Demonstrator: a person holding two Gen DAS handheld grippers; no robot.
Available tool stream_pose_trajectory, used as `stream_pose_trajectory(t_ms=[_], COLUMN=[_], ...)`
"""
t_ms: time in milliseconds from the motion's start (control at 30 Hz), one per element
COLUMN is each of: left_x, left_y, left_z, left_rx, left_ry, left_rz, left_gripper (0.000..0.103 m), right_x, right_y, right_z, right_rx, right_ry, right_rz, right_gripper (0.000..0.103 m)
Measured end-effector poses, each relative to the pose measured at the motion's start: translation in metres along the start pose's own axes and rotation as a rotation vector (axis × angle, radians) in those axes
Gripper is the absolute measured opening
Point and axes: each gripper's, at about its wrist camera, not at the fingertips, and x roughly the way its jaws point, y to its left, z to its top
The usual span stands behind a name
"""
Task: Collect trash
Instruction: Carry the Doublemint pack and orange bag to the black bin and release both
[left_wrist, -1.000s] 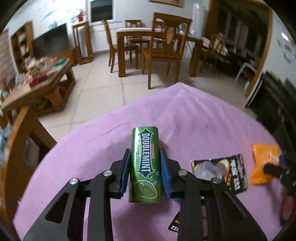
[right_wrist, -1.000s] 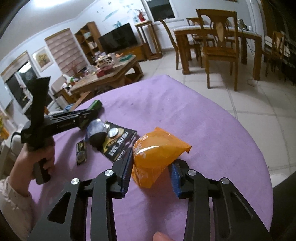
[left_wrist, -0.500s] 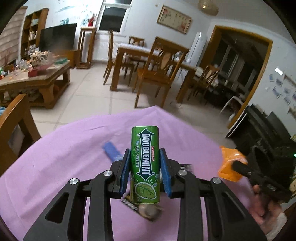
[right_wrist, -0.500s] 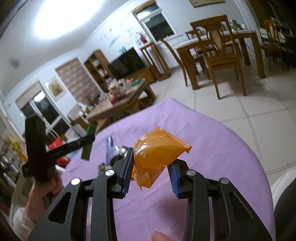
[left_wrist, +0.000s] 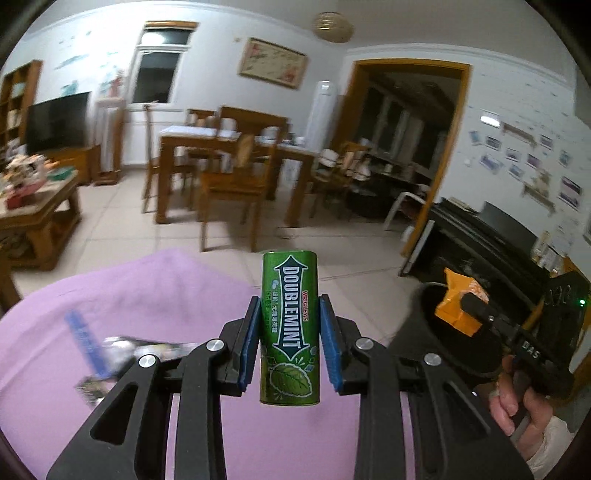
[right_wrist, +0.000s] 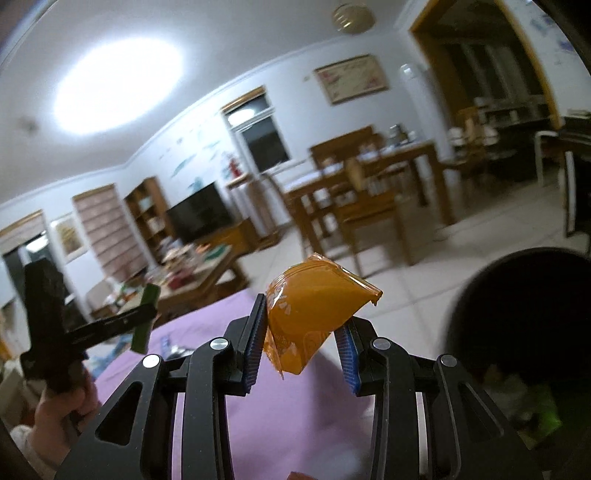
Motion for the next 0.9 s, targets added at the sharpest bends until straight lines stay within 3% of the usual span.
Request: stream_pose_trajectory(t_ms=[267,400,700,900], left_x=[0.042,0.063,0.096,0.122], left_y=[-0.103,-0.142,-0.19,-0.205], left_z=[-0.013,-0.024,-0.045,-0.053], left_rx=[0.107,0.143,0.196,0.207], left_ry=[0.017,0.039,0.104,0.156], left_rz=[-0.157,-0.225,-0.309,-0.318], left_gripper=[0.03,0.03,0.03,0.03], right_x=[-0.07,-0.091,-0.107,-0.091], right_y=[-0.068,-0.109,-0.175,-0.184], right_z=[0.018,0.015,0.003,-0.008], right_rx=[-0.011,0.028,0.085,0.103], right_ry=[-0.112,-0.122,-0.127,-0.098], right_rz=[-0.175,-0.252,-0.358,-0.377], right_gripper=[0.036,0.036,0.036,0.036])
